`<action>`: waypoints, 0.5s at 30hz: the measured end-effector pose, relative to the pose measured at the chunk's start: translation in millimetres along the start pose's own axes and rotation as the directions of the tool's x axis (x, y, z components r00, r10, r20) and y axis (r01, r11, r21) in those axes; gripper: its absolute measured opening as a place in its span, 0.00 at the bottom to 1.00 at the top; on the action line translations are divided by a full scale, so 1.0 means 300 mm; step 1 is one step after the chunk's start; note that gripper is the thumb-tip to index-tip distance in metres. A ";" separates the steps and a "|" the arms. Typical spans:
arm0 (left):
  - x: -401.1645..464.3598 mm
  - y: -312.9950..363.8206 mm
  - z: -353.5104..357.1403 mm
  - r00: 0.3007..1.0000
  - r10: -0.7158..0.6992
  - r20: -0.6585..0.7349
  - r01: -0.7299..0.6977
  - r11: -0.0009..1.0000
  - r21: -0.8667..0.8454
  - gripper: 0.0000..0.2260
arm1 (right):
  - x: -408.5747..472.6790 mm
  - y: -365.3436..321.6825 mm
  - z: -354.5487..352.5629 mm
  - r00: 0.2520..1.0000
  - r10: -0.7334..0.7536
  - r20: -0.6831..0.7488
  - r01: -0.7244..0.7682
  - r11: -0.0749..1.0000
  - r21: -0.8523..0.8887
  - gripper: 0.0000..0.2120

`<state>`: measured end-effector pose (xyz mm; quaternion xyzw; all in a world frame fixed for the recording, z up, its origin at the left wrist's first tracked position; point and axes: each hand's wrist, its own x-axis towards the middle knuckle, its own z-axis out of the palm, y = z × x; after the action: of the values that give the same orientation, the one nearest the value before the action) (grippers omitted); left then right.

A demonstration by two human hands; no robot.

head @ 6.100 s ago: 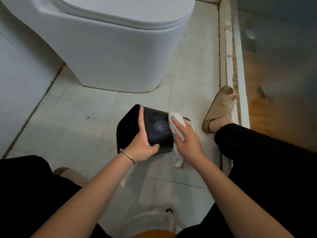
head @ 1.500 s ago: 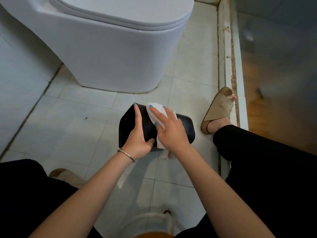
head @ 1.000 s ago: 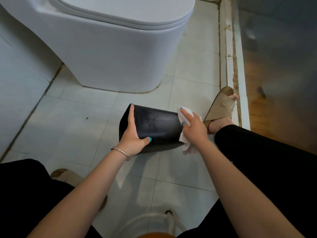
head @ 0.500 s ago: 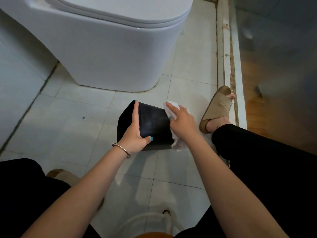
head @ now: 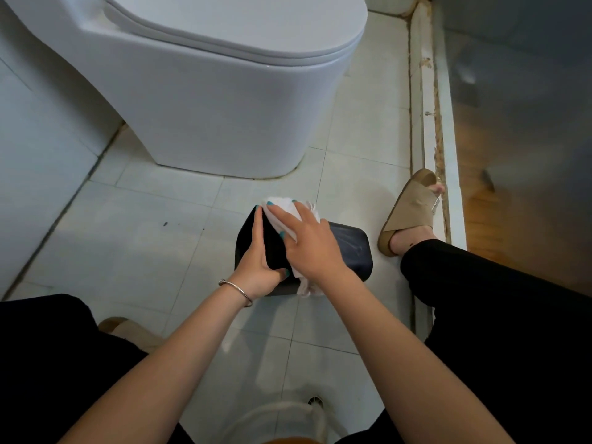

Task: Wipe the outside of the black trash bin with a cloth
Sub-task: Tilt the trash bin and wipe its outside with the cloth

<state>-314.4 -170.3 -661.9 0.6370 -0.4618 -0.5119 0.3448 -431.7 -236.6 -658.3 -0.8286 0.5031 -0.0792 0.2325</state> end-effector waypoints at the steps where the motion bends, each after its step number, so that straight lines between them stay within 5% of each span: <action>1: -0.005 -0.002 0.008 1.000 -0.004 -0.002 0.004 1.000 -0.027 0.54 | -0.006 0.013 0.000 1.000 0.005 0.006 -0.005 1.000 0.004 0.31; 15: -0.016 0.025 0.005 0.999 -0.041 -0.028 0.040 0.999 -0.032 0.53 | -0.091 0.358 -0.067 0.933 0.358 -0.044 -0.358 0.934 0.007 0.29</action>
<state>-318.1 -168.4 -653.7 0.6481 -0.4355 -0.5167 0.3511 -537.8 -260.5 -687.7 -0.7214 0.6506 -0.0537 0.2311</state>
